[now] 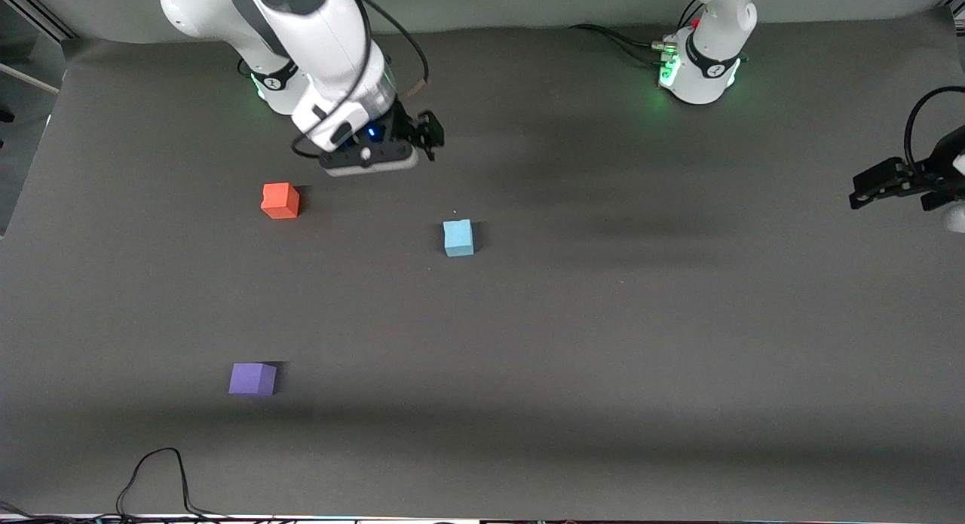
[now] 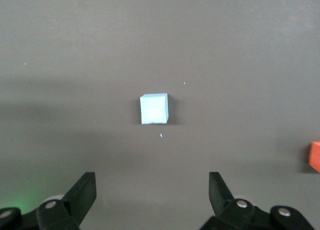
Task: Place blue block between orange and purple blocks
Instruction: 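Lower the open right gripper over the light-blue block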
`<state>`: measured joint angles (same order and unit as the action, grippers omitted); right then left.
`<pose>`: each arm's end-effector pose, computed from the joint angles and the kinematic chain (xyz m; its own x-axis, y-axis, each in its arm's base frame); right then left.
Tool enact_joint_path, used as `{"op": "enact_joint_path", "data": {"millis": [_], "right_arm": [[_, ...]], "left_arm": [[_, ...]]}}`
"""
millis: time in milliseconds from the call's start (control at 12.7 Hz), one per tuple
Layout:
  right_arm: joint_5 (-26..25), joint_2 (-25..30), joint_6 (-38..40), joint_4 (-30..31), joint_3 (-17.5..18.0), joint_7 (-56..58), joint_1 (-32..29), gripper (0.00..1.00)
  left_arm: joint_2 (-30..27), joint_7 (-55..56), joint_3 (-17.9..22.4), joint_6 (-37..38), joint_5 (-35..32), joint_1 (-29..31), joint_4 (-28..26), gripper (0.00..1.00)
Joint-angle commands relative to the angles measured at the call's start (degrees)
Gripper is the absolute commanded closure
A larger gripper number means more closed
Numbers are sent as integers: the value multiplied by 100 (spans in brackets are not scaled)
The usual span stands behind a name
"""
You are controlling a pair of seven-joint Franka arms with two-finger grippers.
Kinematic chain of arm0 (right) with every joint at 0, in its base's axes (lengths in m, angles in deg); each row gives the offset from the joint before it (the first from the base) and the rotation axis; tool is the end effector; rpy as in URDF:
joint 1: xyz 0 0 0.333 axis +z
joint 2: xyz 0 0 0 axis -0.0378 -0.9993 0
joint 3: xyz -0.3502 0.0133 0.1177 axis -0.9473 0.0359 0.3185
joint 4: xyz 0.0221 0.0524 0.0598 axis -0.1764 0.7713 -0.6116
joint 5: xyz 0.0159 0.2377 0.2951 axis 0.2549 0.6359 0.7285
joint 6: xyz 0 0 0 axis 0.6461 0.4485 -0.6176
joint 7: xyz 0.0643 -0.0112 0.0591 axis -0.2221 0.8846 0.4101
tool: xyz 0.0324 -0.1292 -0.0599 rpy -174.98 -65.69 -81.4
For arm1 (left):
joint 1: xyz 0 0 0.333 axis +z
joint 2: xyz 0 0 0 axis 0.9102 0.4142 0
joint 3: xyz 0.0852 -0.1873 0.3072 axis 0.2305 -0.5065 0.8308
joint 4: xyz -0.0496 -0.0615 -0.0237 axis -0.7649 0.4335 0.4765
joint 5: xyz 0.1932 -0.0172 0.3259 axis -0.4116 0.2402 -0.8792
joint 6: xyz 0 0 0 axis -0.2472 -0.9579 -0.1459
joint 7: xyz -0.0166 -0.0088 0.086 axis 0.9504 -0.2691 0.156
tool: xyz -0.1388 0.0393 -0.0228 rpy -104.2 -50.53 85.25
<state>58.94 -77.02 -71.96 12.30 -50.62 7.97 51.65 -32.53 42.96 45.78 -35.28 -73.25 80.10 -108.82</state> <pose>0.4458 0.3826 0.5201 0.9993 0.0053 -0.0366 0.0021 -0.9963 -0.0861 0.5441 0.0164 0.6252 0.9980 -0.0468 -0.0422 -0.0468 -0.9989 0.0003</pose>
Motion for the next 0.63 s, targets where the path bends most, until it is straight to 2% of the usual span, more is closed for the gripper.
{"op": "enact_joint_path", "data": {"millis": [0,79,157,236,314,393,550], "right_arm": [[44,-143,-1023,725,-98,-395,386,0],[44,-309,-1488,980,-89,-396,422,0],[44,-616,-2006,1165,-89,-404,553,0],[44,-993,-2394,1193,-89,-405,571,0],[44,-1371,-2763,1193,-89,-326,571,0],[18,-1688,-3037,1185,-98,-299,563,0],[-18,-2076,-3407,1167,-124,-116,502,0]], "left_arm": [[-111,-43,-16,155,10,-86,-45,0],[-154,-26,54,164,1,-269,-45,0],[-190,-25,524,173,-8,-758,-62,0],[-199,18,1225,155,-8,-1546,-62,0],[-208,19,1815,147,-17,-2085,-54,0],[-225,19,2004,138,-17,-2264,-62,0],[-225,1,2006,146,-17,-2266,-62,0]]}}
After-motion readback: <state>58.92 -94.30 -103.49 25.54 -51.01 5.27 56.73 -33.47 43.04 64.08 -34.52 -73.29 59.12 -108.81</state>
